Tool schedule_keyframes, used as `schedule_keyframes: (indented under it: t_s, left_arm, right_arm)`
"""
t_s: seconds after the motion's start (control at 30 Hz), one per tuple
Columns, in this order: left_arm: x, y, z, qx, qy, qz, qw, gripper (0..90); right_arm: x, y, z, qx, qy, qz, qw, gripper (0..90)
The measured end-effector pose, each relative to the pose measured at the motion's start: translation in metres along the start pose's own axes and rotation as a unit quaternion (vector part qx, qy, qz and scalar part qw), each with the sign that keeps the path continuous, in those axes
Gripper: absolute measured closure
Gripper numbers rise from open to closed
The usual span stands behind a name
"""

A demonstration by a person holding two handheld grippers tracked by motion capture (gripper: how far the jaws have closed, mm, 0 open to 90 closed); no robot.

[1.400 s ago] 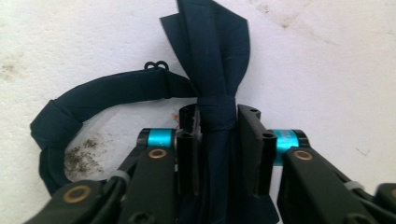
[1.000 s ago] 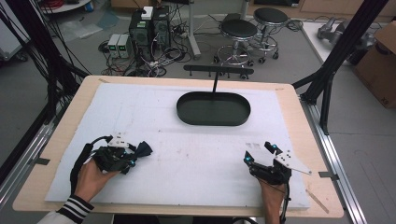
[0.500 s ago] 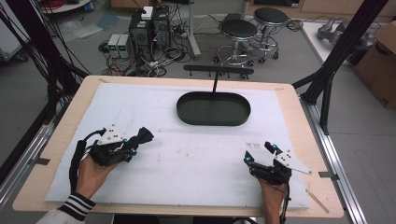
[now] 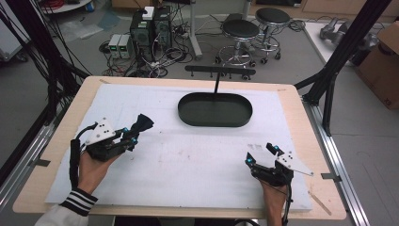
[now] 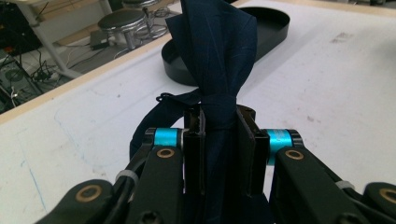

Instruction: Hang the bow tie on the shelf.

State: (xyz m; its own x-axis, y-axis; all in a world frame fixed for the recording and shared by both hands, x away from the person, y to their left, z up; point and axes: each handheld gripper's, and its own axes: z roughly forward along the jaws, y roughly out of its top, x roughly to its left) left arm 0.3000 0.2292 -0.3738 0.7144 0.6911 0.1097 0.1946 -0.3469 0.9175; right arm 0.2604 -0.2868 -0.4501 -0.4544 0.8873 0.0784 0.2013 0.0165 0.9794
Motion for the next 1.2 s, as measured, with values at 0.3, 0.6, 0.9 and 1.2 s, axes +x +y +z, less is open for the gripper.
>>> schedule_keyframes:
  t_s: [0.3,0.6,0.9,1.2]
  left_arm:
    - [0.007,0.030,0.004,-0.038,-0.007,-0.010,0.9992,74.6]
    - [0.009,0.050,0.018,-0.059,-0.015,-0.017,0.9980,74.7]
    - [0.014,0.073,0.034,-0.072,-0.025,-0.028,0.9967,74.8]
    - [0.018,0.099,0.052,-0.078,-0.021,-0.021,0.9965,74.8]
  right_arm:
    - [0.000,0.000,0.000,0.003,0.000,0.004,1.0000,11.3]
    - [0.000,0.000,0.000,0.002,0.001,0.003,1.0000,11.3]
    - [0.000,0.000,0.000,0.002,-0.001,0.004,1.0000,11.3]
    - [-0.001,0.000,0.000,0.001,0.001,0.004,1.0000,11.3]
